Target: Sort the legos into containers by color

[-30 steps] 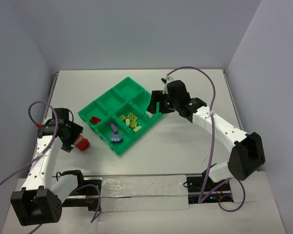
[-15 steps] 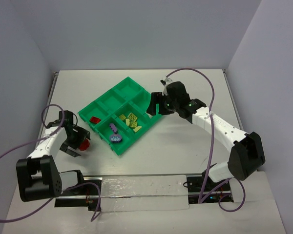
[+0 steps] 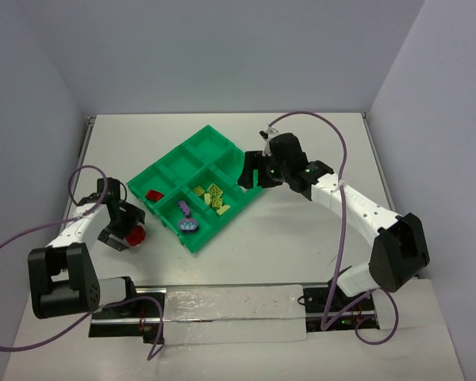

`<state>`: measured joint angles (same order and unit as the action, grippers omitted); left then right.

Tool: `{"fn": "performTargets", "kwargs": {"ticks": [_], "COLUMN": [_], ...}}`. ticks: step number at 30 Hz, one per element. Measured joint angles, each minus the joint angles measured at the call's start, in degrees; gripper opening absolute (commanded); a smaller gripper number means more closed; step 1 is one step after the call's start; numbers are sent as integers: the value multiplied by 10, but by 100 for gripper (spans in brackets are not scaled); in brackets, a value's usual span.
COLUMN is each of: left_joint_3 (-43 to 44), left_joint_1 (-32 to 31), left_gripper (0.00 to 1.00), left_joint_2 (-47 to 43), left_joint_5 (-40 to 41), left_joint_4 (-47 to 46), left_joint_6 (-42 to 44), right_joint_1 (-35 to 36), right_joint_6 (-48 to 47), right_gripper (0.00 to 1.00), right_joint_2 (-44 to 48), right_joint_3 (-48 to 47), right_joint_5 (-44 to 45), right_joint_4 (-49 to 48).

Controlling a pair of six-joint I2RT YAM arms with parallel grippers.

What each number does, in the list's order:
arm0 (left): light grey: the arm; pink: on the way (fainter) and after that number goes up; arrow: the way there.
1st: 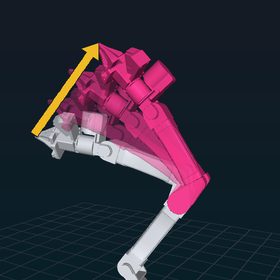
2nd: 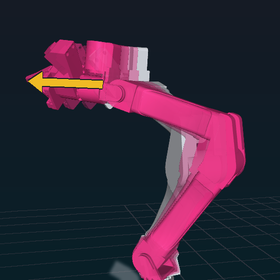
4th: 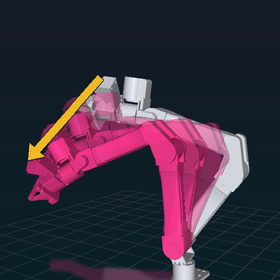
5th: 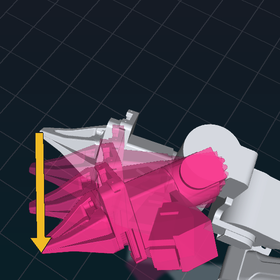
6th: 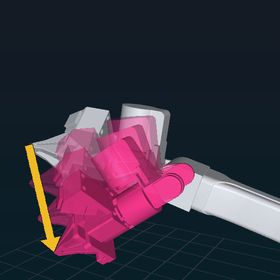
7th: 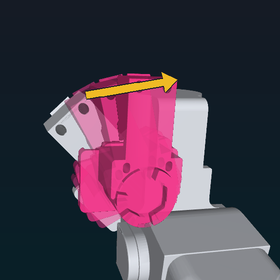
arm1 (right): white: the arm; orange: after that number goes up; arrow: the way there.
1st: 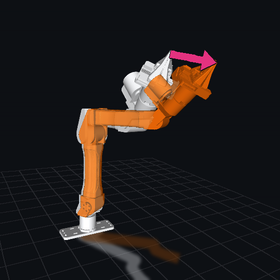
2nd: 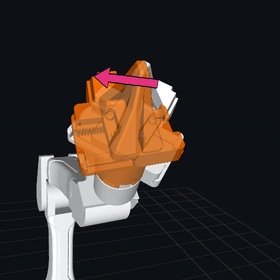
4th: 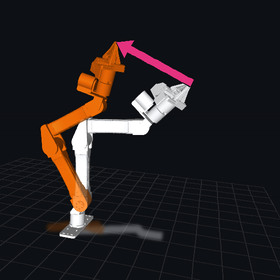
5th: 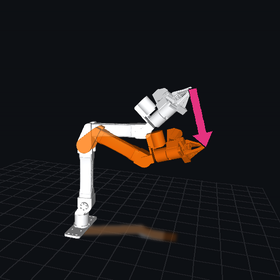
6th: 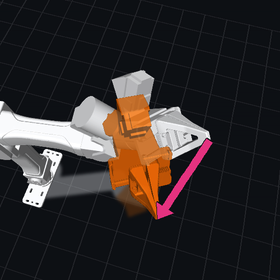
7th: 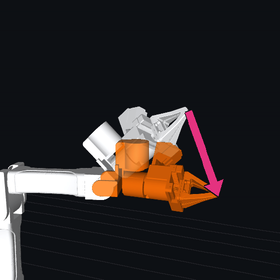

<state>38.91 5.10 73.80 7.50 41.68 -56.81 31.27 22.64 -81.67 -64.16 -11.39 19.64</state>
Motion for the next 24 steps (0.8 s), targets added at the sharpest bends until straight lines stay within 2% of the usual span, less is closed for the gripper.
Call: {"fn": "performTargets", "kwargs": {"ticks": [4, 10, 15, 19, 24], "left_joint_3": [-1, -1, 20, 80, 168], "left_joint_1": [0, 0, 0, 0, 0], "left_gripper": [80, 53, 50, 46, 46], "left_joint_2": [3, 0, -37, -95, -163], "left_joint_5": [8, 13, 21, 45, 56], "left_joint_4": [-9, -6, 35, 83, 107], "left_joint_6": [-4, -12, -11, -4, 36], "right_joint_1": [0, 0, 1, 1, 2], "right_joint_6": [0, 0, 0, -1, -1], "right_gripper": [81, 81, 81, 81, 81], "right_joint_2": [-9, -11, -11, -11, -11], "right_joint_3": [0, -1, -3, -5, -7], "right_joint_5": [-1, -2, -3, -5, -8], "right_joint_4": [0, 0, 1, 1, 1]}}
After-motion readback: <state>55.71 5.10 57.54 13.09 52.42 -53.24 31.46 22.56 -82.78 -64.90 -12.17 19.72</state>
